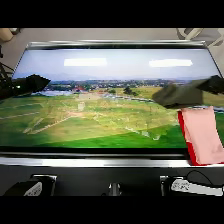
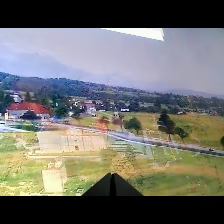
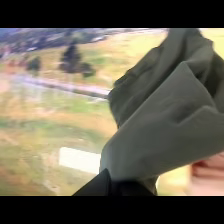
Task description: Fold the shirts.
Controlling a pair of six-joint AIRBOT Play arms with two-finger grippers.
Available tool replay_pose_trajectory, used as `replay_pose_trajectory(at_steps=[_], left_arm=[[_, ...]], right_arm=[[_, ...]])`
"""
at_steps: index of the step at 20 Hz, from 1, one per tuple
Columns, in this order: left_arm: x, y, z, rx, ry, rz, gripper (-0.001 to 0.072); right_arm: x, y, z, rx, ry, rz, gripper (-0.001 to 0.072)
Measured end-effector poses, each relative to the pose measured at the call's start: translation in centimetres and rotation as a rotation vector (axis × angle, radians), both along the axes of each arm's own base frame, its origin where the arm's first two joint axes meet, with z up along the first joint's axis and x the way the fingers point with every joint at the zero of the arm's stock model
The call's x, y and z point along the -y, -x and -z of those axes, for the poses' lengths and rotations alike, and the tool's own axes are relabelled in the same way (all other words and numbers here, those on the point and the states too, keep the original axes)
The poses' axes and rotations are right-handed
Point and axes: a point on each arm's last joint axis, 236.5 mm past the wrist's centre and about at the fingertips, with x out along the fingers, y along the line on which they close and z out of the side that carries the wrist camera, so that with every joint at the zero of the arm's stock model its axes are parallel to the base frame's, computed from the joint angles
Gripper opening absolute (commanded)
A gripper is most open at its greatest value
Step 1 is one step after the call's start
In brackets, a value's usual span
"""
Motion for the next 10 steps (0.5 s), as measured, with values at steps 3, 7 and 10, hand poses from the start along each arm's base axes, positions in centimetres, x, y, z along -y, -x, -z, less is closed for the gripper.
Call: replay_pose_trajectory(at_steps=[3, 7, 10], left_arm=[[0.0, 0.0, 0.0, 0.005, -0.008, 0.006, 0.0025], [0.0, 0.0, 0.0, 0.012, -0.017, 0.011, 0.0025], [-0.1, -0.1, -0.1, 0.022, -0.028, 0.016, 0.0025]], right_arm=[[5.5, 3.5, -1.2, -0.007, 0.024, 0.134, 0.0013], [8.8, 7.7, -1.9, -0.045, 0.016, 0.219, 0.0013], [9.9, 10.5, -2.0, -0.093, 0.039, 0.254, 0.0012]])
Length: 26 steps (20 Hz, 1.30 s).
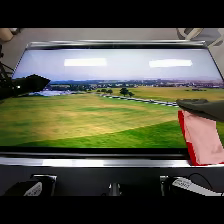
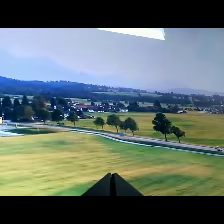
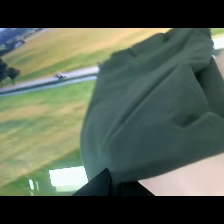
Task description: Fold the shirts.
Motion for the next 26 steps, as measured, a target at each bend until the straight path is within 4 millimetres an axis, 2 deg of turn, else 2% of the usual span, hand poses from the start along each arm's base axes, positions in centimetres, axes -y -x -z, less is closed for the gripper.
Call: replay_pose_trajectory(at_steps=[6, 8, 11, 14, 15, 16, 17, 18, 20, 22, 24, 25, 26], left_arm=[[0.0, 0.0, 0.0, 0.013, -0.017, 0.013, 0.0025], [0.4, 0.0, -0.1, 0.015, -0.015, 0.021, 0.0025], [0.9, 0.1, -0.1, 0.016, -0.014, 0.033, 0.0025], [1.1, 0.2, -0.2, 0.017, -0.012, 0.038, 0.0025], [1.2, 0.2, -0.2, 0.017, -0.011, 0.039, 0.0026], [1.2, 0.2, -0.2, 0.017, -0.008, 0.04, 0.0025], [1.3, 0.2, -0.3, 0.018, -0.005, 0.041, 0.0025], [1.3, 0.2, -0.3, 0.018, -0.003, 0.041, 0.0025], [1.4, 0.2, -0.4, 0.02, -0.001, 0.042, 0.0026], [1.4, 0.1, -1.0, 0.031, 0.003, 0.043, 0.0025], [1.5, -0.1, -2.4, 0.061, 0.004, 0.043, 0.0024], [1.5, -0.3, -3.4, 0.084, 0.003, 0.043, 0.0023], [1.4, -0.6, -4.8, 0.12, 0.002, 0.036, 0.0022]], right_arm=[[2.1, 8.7, 3.8, -0.35, 0.088, 0.105, 0.0012], [1.6, 11.4, 6.1, -0.462, 0.082, 0.127, 0.0012], [-0.1, 14.8, 10.6, -0.595, 0.033, 0.132, 0.0013], [-1.2, 16.5, 14.4, -0.657, 0.012, 0.136, 0.0018], [-1.3, 16.7, 15.2, -0.663, 0.013, 0.143, 0.0128], [-1.3, 16.9, 15.9, -0.667, 0.017, 0.152, 0.0394], [-1.3, 16.9, 16.3, -0.668, 0.021, 0.162, 0.0626], [-1.1, 16.8, 16.7, -0.661, 0.031, 0.169, 0.0634], [-0.5, 16.6, 16.6, -0.646, 0.058, 0.168, 0.0634], [1.4, 16.4, 15.2, -0.63, 0.139, 0.155, 0.0623], [4.8, 15.2, 12.0, -0.569, 0.282, 0.16, 0.0592], [6.8, 14.0, 9.8, -0.509, 0.367, 0.17, 0.0546], [8.8, 12.2, 6.7, -0.423, 0.466, 0.187, 0.0533]])
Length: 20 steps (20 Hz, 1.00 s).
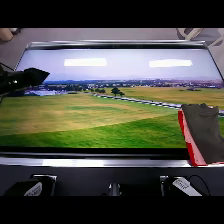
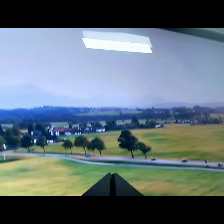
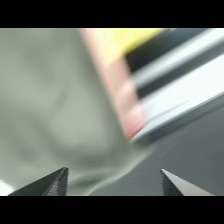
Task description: Fold the shirts.
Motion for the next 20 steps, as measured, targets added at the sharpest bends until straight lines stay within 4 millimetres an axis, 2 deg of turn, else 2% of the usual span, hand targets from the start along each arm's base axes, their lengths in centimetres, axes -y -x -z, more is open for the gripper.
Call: replay_pose_trajectory(at_steps=[2, 3, 4, 5, 6, 7, 8, 10, 12, 13, 15, 16, 20], left_arm=[[-0.4, -0.9, -2.9, 0.077, -0.034, -0.015, 0.0022], [-0.8, -1.6, -3.9, 0.1, -0.069, -0.035, 0.0023], [-1.4, -2.4, -4.2, 0.101, -0.111, -0.06, 0.0025], [-2.2, -3.2, -3.9, 0.084, -0.161, -0.091, 0.009], [-3.0, -3.9, -2.9, 0.047, -0.205, -0.116, 0.0357], [-3.7, -4.5, -1.1, -0.014, -0.242, -0.135, 0.0597], [-4.1, -4.6, 0.9, -0.089, -0.268, -0.143, 0.0649], [-4.4, -3.9, 6.2, -0.294, -0.31, -0.136, 0.0649], [-4.6, -1.6, 11.2, -0.514, -0.361, -0.104, 0.0647], [-4.7, -0.4, 12.8, -0.592, -0.384, -0.089, 0.0634], [-4.5, 1.1, 14.2, -0.66, -0.427, -0.069, 0.0632], [-4.6, 1.4, 14.5, -0.668, -0.456, -0.069, 0.0633], [-5.1, 1.7, 15.0, -0.664, -0.533, -0.077, 0.0632]], right_arm=[[2.2, -5.1, -6.7, 0.191, 0.188, -0.071, 0.0532], [2.0, -7.9, -9.8, 0.285, 0.256, -0.118, 0.0532], [0.8, -10.8, -12.5, 0.371, 0.302, -0.18, 0.0533], [-1.4, -13.8, -14.3, 0.439, 0.312, -0.253, 0.0539], [-4.1, -16.1, -14.8, 0.473, 0.289, -0.325, 0.0541], [-7.2, -18.1, -14.3, 0.477, 0.241, -0.391, 0.0568], [-10.6, -19.7, -12.9, 0.454, 0.175, -0.464, 0.0576], [-17.2, -21.3, -8.7, 0.347, 0.024, -0.604, 0.0575], [-22.8, -20.9, -4.4, 0.203, -0.113, -0.728, 0.0575], [-25.0, -20.4, -2.8, 0.137, -0.163, -0.777, 0.0575], [-27.8, -19.4, -1.1, 0.049, -0.22, -0.843, 0.0572], [-28.5, -19.1, -0.5, 0.02, -0.235, -0.858, 0.0573], [-28.9, -18.2, 0.7, -0.066, -0.223, -0.881, 0.0572]])
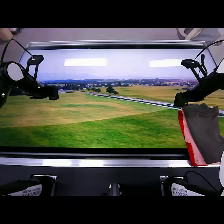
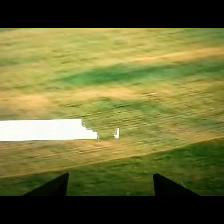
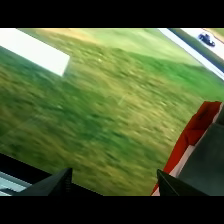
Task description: Fold the shirts.
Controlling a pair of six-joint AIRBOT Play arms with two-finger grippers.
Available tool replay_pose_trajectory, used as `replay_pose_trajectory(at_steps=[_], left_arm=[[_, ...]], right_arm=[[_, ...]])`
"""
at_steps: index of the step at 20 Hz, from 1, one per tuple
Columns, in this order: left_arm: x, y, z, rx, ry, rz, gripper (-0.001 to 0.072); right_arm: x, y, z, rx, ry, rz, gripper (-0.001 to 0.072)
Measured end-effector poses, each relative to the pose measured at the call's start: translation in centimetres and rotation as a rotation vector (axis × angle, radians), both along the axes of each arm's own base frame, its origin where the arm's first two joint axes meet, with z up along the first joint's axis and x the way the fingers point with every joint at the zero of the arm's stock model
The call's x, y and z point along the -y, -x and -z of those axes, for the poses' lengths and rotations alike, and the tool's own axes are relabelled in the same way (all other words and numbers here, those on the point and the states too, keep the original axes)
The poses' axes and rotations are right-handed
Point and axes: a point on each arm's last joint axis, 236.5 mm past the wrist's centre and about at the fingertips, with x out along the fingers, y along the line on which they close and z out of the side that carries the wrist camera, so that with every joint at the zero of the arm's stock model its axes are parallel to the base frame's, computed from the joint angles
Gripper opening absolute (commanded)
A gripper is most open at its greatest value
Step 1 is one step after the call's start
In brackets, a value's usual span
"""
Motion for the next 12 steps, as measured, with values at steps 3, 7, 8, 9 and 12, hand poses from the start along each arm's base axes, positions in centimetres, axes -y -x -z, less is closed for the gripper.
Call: replay_pose_trajectory(at_steps=[3, 7, 8, 9, 12], left_arm=[[-0.09, -0.03, 0.29, -0.003, -0.02, 0.005, 0.0632], [-0.29, -0.07, 0.45, -0.005, -0.034, 0.006, 0.0632], [-0.31, -0.07, 0.45, -0.005, -0.034, 0.006, 0.0632], [-0.3, -0.07, 0.45, -0.005, -0.035, 0.006, 0.0632], [-0.36, -0.09, 0.45, -0.004, -0.037, 0.005, 0.0632]], right_arm=[[0.17, 0.39, 0.29, -0.023, 0.021, -0.005, 0.0572], [0.26, 0.52, 0.4, -0.03, 0.031, -0.008, 0.0572], [0.3, 0.58, 0.41, -0.033, 0.033, -0.008, 0.0572], [0.39, 0.61, 0.42, -0.034, 0.037, -0.008, 0.0572], [0.35, 0.61, 0.42, -0.034, 0.038, -0.009, 0.0572]])
